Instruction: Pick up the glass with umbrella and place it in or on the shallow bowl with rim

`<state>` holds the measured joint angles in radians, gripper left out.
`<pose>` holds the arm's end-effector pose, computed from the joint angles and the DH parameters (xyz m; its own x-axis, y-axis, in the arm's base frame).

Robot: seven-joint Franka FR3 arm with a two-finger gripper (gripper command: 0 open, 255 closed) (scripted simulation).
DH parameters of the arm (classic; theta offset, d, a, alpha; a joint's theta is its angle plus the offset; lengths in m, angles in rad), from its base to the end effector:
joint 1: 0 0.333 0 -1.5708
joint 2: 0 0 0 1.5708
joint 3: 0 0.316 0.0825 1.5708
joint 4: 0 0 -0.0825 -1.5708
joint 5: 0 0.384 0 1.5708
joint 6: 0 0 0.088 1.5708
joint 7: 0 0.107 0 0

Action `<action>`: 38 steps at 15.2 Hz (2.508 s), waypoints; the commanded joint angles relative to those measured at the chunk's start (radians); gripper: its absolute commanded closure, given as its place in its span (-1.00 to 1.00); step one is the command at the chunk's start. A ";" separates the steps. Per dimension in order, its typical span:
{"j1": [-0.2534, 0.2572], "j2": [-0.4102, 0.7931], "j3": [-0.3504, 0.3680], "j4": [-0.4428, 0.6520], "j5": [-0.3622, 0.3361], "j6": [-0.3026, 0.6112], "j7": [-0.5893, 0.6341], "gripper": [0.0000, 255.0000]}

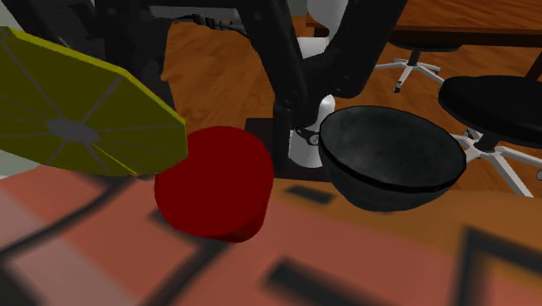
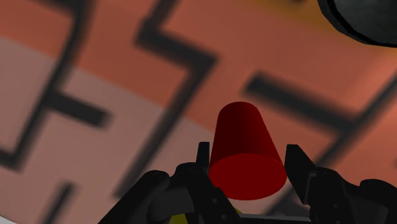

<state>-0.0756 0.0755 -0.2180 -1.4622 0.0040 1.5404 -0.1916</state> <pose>0.5519 -0.1610 0.6313 0.9949 -0.1010 0.0021 -0.1011 -0.9948 0.0129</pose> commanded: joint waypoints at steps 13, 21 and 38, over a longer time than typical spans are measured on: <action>0.049 -0.148 0.042 -0.063 -0.030 -0.083 0.088 1.00; 0.105 -0.401 0.141 -0.328 -0.042 -0.073 0.245 1.00; 0.140 -0.602 0.227 -0.654 -0.013 0.048 0.365 1.00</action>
<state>0.0644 -0.5230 0.0091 -2.0998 -0.0085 1.5756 0.1736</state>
